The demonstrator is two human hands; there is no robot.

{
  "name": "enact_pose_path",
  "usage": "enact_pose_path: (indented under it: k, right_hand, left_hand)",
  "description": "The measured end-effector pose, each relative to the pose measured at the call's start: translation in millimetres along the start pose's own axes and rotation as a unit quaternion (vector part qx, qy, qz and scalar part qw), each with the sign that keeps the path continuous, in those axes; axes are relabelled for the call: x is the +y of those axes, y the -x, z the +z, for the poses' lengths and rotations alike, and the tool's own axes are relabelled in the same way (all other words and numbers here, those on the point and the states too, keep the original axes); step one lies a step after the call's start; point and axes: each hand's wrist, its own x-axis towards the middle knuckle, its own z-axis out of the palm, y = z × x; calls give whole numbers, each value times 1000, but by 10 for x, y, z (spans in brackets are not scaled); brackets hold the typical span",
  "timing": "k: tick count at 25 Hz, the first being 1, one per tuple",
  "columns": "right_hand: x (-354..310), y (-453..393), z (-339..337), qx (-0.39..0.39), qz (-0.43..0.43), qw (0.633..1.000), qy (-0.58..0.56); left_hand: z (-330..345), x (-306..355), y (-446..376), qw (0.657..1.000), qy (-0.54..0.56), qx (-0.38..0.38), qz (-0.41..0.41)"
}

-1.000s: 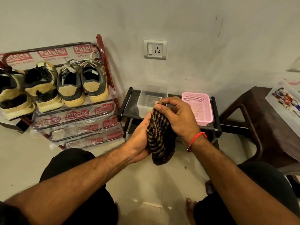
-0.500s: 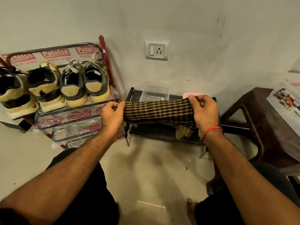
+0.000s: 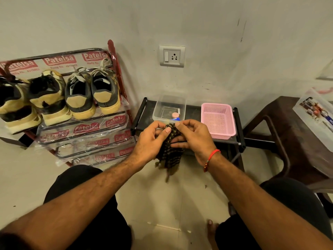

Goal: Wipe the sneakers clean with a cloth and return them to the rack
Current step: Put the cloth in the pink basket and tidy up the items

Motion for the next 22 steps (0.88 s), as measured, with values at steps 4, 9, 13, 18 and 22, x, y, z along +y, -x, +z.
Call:
enact_pose_path:
  k: [4,9,13,18,22]
  right_hand:
    - [-22,-40,-46,-77,-14,997,7]
    - [14,-236,-284,-24,-150,962,227]
    - [12,-245,-460,-202,-81,957,194]
    - [-92,-278,-665,-290,-86,921,246]
    - [-128,-400,-915,-215,-109,893,379]
  left_hand:
    - [-28,56,0,995,92,-21,-27]
    - [-103,72,-43,989,146,-29,-24]
    - [-217,66,-53,978,167,-127,-4]
    - [-289,52,-92,985,123,-121,-9]
    - [-60,65,-197,996,15,-89,1]
